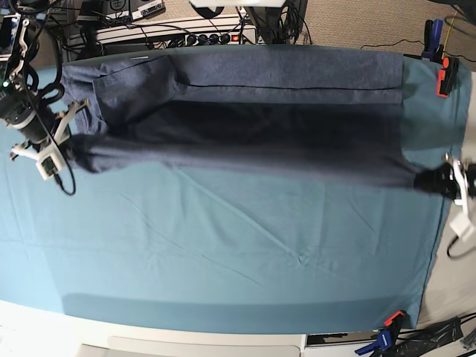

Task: Fold the T-shirt properly
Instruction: 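Lay the hem over the folded shoulder edge with both grippers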

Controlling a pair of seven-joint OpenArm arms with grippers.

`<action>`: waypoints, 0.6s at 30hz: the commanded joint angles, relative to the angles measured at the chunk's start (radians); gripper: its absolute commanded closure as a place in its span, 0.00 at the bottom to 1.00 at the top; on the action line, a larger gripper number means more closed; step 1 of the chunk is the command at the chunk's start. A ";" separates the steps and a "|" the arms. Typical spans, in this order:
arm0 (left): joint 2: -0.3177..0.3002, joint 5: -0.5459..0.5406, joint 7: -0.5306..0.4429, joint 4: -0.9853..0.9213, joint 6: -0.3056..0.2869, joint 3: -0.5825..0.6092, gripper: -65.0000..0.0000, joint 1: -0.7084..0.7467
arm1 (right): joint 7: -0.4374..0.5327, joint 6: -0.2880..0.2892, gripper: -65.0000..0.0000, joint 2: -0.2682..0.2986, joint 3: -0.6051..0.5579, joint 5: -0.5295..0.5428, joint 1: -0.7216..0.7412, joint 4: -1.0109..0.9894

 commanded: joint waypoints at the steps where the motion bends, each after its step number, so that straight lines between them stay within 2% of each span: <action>1: -0.034 -0.011 -0.012 0.010 -0.001 -0.014 1.00 -0.008 | 0.010 -0.009 1.00 0.026 0.016 -0.007 -0.002 0.013; 5: -0.039 -0.011 -0.010 0.010 -0.001 -0.014 1.00 0.034 | 0.008 -0.009 1.00 0.026 0.038 -0.006 -0.044 0.013; 10: -0.041 -0.011 -0.001 0.010 -0.001 -0.015 1.00 0.069 | 0.003 -0.009 1.00 0.026 0.119 -0.001 -0.090 0.013; 18: -0.040 -0.011 -0.001 0.010 -0.001 -0.015 1.00 0.136 | -0.056 -0.008 1.00 0.026 0.230 0.077 -0.116 0.013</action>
